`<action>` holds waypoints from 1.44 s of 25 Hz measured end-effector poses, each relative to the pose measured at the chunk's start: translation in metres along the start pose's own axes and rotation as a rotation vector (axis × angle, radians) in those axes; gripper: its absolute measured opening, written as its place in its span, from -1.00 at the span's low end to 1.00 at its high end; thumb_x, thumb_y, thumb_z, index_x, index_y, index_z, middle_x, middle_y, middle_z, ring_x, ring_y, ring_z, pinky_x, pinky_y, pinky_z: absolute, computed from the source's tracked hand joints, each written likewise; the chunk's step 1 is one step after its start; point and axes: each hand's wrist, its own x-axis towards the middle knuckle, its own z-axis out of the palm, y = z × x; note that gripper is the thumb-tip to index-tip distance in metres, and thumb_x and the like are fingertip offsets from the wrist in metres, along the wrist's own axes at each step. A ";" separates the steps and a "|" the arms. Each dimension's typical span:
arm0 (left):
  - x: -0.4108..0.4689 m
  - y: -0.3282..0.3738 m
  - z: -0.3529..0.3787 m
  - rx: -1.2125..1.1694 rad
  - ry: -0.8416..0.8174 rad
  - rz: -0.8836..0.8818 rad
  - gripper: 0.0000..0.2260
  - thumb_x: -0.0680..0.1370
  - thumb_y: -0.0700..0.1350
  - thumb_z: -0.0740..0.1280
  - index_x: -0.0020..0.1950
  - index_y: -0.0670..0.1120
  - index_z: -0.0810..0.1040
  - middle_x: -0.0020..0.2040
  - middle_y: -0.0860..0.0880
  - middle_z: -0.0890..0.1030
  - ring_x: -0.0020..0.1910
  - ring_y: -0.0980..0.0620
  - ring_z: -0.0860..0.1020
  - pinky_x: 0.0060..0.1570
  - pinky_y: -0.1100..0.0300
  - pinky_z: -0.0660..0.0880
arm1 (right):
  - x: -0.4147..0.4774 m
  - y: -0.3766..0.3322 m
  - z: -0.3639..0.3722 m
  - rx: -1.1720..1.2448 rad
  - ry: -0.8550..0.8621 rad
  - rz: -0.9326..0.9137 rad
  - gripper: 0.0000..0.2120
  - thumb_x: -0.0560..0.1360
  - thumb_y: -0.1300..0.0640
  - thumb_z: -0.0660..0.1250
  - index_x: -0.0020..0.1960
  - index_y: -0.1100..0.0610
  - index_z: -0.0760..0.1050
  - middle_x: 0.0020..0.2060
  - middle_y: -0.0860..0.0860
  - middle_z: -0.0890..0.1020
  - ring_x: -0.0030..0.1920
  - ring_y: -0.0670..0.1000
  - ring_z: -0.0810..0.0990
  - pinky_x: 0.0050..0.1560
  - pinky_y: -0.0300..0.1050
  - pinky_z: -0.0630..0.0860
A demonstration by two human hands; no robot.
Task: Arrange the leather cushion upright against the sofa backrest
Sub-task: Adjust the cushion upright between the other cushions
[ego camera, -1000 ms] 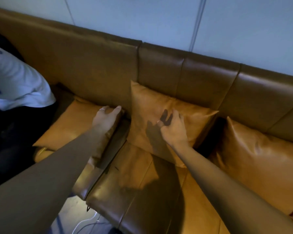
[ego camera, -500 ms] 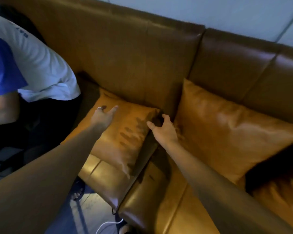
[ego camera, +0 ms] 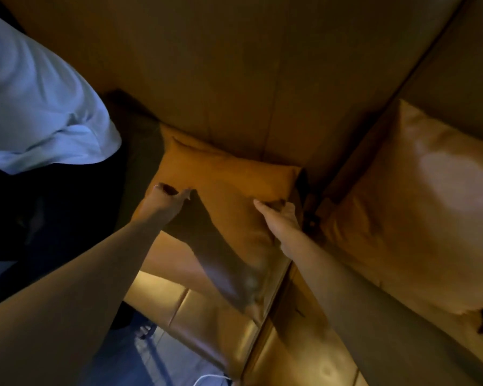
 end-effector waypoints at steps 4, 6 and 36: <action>0.045 -0.001 0.002 0.081 -0.050 -0.057 -0.08 0.38 0.48 0.28 0.57 -0.01 0.14 0.46 -0.20 0.36 0.33 -0.30 0.44 0.26 -0.22 0.45 | 0.030 -0.002 0.011 0.120 0.022 0.101 -0.10 0.46 -0.30 0.41 0.60 -0.01 0.04 0.51 0.15 0.31 0.45 0.32 0.35 0.37 0.31 0.34; 0.060 0.001 -0.002 -0.004 -0.082 -0.091 -0.03 0.33 0.49 0.32 0.58 0.01 0.13 0.46 -0.20 0.36 0.33 -0.31 0.45 0.27 -0.24 0.45 | 0.041 0.001 0.012 0.179 0.028 0.142 -0.05 0.45 -0.32 0.41 0.62 -0.03 0.00 0.54 0.13 0.27 0.48 0.31 0.30 0.41 0.33 0.29; 0.032 0.158 -0.048 -0.648 -0.306 0.070 0.15 0.24 0.43 0.46 0.62 0.04 -0.06 0.58 -0.10 0.20 0.51 -0.25 0.23 0.39 -0.36 0.21 | -0.018 -0.097 -0.086 0.444 0.002 -0.246 -0.06 0.37 0.36 0.46 0.60 -0.11 0.14 0.23 -0.05 0.49 -0.04 -0.06 0.45 0.09 0.06 0.34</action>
